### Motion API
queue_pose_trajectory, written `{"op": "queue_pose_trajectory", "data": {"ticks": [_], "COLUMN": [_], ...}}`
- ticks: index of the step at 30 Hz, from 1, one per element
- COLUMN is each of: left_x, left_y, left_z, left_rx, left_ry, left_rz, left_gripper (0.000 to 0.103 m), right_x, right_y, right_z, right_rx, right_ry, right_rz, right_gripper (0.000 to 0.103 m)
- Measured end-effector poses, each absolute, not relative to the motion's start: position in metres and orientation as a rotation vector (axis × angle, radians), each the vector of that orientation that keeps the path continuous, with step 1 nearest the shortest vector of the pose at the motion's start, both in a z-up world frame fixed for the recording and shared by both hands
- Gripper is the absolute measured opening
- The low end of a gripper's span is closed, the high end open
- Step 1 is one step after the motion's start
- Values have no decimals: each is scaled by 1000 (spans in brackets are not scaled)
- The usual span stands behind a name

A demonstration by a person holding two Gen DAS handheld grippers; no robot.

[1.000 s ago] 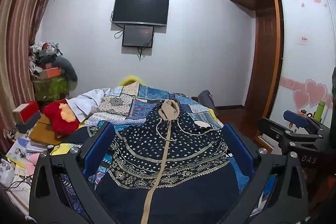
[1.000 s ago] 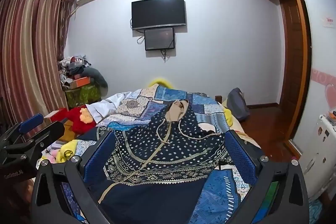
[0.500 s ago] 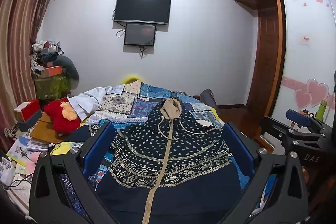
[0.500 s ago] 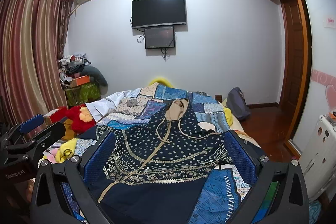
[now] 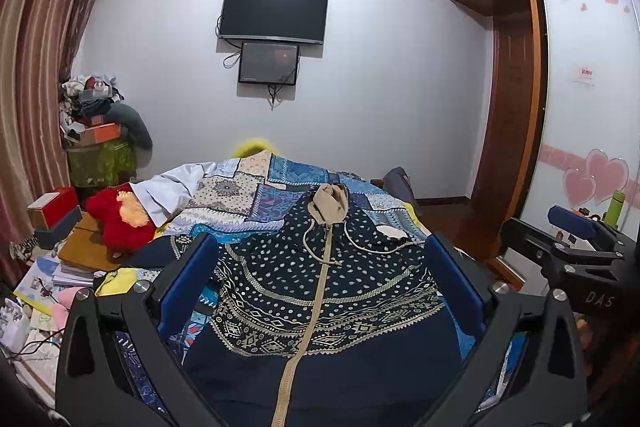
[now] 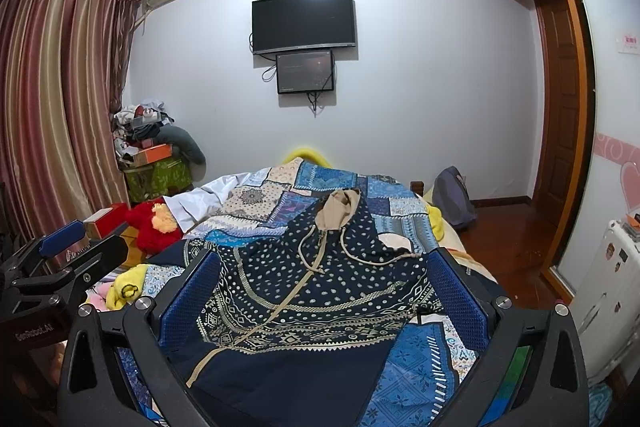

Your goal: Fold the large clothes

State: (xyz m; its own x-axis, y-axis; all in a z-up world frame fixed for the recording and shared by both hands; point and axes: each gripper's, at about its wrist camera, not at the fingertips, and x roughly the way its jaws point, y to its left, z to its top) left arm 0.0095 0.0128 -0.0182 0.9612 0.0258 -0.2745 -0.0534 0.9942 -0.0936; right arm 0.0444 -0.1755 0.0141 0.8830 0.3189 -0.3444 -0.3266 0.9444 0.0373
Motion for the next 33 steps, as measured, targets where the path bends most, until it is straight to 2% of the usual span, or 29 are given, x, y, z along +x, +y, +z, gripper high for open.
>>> {"op": "queue_pose_trajectory", "data": {"ticks": [33], "left_x": [7], "left_y": [8], "left_z": [-11], "left_rx": [-88], "left_ry": [266], "left_rz": [48], "left_gripper": [103], "right_x": [45], "right_y": [-174], "right_z": [13], "right_rx": [-19], "right_ry": [359], "right_rz": [337], "right_gripper": [103]}}
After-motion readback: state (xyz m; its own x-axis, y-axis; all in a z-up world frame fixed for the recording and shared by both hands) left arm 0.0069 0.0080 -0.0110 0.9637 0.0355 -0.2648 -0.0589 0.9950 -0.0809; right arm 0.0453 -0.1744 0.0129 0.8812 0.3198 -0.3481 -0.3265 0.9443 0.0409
